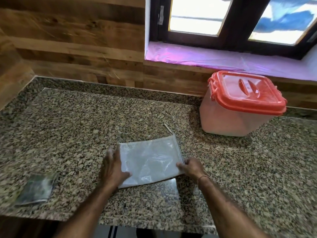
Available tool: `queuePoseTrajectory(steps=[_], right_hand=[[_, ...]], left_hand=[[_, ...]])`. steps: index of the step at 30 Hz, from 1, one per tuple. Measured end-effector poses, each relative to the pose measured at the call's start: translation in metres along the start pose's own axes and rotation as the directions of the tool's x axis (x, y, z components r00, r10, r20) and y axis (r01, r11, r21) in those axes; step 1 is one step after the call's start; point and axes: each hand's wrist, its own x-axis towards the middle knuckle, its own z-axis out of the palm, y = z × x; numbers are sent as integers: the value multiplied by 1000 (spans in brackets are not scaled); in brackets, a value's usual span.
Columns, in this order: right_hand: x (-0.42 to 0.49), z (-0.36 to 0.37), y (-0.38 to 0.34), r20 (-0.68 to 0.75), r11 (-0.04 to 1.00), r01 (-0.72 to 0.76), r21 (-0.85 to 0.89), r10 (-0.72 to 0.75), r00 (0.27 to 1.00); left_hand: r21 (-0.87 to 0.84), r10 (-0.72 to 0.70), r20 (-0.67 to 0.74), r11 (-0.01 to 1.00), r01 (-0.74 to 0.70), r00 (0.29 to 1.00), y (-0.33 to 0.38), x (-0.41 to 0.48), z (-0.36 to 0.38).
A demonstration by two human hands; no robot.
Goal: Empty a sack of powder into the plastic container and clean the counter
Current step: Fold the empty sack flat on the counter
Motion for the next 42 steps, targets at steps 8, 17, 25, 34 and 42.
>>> queuePoseTrajectory(steps=[8,17,25,34,42], right_hand=[[3,23,12,-100,815,-143,562,239,966],[-15,69,-9,138,721,-239,650,197,971],[-15,28,-15,144,789,-63,611,-33,989],[-6,12,-8,225,814,-33,579,-121,967],[3,17,6,192,884,-162,439,84,978]], left_hand=[[330,181,218,911,-247,959,13,7,12],[228,144,65,961,-156,987,49,-11,14],[-492,-13,301,854,167,954,45,42,2],[-638,3,511,672,377,860,49,35,5],[-754,-126,415,507,418,901,40,22,17]])
